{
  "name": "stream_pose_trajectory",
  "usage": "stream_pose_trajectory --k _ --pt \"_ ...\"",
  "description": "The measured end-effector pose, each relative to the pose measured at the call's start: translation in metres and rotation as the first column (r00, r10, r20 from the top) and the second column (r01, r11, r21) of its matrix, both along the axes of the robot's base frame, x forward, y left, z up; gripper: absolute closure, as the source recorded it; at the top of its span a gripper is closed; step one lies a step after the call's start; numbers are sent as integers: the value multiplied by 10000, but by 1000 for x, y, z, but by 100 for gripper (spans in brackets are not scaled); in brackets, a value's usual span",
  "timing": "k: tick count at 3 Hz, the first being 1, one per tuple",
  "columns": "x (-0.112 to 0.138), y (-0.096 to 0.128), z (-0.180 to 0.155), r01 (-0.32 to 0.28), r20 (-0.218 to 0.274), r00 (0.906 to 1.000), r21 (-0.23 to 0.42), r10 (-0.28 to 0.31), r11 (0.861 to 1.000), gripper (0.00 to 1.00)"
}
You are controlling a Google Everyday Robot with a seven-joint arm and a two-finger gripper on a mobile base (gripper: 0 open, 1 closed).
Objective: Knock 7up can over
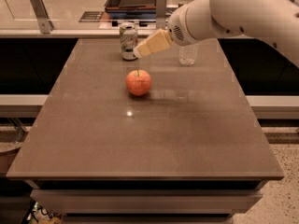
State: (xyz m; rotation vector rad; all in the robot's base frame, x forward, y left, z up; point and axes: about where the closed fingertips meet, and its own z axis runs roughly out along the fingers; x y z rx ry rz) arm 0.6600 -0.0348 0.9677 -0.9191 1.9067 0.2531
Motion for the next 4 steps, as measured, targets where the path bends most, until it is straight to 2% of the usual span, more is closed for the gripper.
stream_pose_trajectory --k 3,4 --pt "56 56 -29 -361 236 9992 1482 330 9883 0" --pt "74 68 -40 -420 354 9987 1828 361 9822 0"
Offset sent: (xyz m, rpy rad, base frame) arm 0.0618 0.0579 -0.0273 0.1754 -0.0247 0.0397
